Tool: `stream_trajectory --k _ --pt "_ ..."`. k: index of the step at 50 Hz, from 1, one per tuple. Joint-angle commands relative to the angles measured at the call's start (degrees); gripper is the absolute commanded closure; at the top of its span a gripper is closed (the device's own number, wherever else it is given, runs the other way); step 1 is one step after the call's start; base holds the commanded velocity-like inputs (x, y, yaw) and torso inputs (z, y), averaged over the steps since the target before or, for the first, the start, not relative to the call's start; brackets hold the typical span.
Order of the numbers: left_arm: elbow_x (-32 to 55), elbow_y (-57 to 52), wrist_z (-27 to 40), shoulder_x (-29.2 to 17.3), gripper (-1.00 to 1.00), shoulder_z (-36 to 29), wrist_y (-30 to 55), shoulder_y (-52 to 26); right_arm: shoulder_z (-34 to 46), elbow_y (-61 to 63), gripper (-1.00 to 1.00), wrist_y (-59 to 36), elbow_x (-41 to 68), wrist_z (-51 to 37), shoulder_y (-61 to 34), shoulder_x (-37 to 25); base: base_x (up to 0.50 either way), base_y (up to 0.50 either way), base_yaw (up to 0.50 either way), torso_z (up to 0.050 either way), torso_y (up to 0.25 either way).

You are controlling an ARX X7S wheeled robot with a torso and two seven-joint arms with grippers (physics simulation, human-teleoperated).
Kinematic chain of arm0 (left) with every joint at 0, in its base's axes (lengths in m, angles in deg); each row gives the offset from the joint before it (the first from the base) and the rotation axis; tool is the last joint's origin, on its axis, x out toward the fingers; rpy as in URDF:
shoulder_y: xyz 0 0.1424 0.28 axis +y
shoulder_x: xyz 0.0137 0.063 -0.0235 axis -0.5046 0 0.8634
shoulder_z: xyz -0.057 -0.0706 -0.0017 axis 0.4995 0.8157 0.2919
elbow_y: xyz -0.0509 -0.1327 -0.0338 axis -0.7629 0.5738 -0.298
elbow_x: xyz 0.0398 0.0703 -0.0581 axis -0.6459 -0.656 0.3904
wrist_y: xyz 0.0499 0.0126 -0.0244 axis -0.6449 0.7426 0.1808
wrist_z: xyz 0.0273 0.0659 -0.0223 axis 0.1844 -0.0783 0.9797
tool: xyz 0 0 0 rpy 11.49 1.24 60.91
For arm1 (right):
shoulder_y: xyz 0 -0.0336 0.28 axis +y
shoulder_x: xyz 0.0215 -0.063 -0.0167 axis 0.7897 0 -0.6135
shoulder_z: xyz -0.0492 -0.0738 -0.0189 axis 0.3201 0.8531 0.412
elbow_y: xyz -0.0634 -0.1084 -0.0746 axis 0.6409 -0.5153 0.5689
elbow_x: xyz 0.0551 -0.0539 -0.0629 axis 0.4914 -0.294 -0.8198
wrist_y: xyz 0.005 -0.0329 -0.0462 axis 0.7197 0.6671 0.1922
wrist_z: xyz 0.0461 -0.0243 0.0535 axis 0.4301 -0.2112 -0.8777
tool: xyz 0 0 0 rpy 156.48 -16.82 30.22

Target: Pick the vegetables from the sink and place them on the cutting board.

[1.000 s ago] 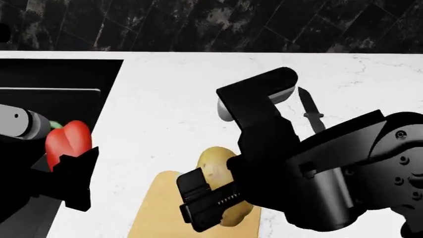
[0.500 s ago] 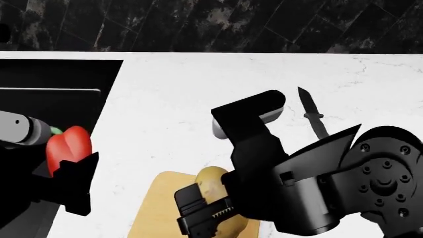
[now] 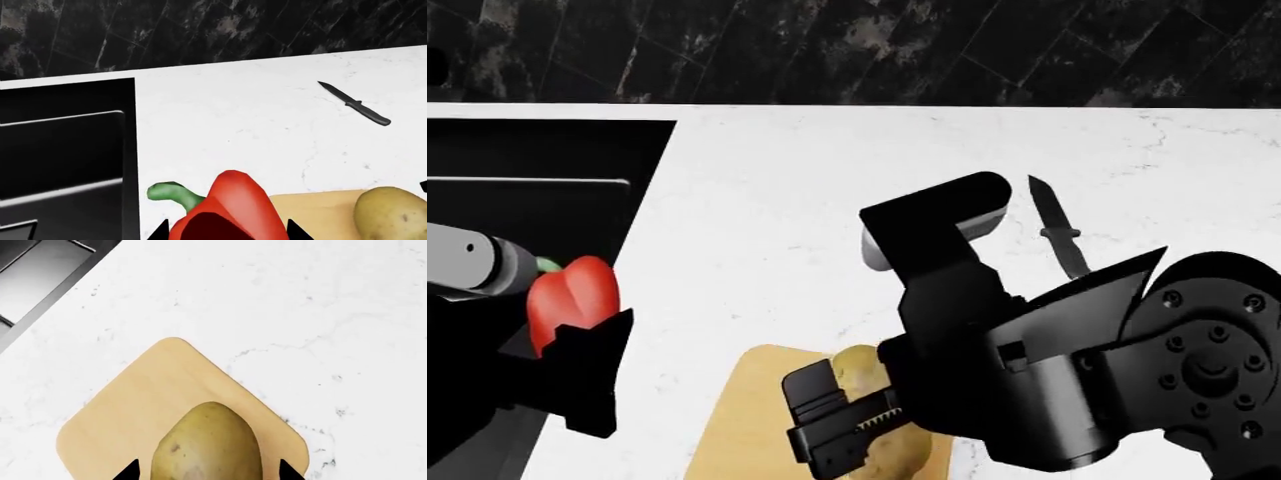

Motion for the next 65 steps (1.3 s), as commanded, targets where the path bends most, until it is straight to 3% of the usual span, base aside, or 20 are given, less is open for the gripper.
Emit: stream_trajectory --k 1,20,37,51,65 --pt "1.1 0.5 1.2 1.2 1.00 -1.4 -0.1 -1.9 -3.0 1.3 -1.00 1.9 2.1 -1.7 -5.3 -1.0 0.00 0.00 0.00 0.000 0.000" --pt "3.8 0.2 1.5 4.8 1.00 -6.8 1.7 -3.7 -13.3 8.4 -1.00 10.2 3.0 -7.8 -14.6 -6.5 0.00 0.00 0.00 0.000 0.001" --pt "-2.5 0.5 -3.8 7.2 1.00 -13.9 1.2 -2.8 -13.7 11.4 -1.00 11.0 5.1 -9.4 -11.7 -8.6 0.00 0.00 0.00 0.000 0.000" --pt "-1.2 1.1 -3.0 8.5 1.00 -14.8 0.7 -3.2 -13.0 11.7 -1.00 11.1 7.2 -10.3 -10.3 -9.1 0.00 0.00 0.00 0.000 0.000" --pt "-8.2 6.2 -7.9 9.3 1.00 -19.9 -0.9 -4.9 -13.1 12.0 -1.00 11.8 6.9 -9.6 -9.3 -9.7 0.00 0.00 0.00 0.000 0.000"
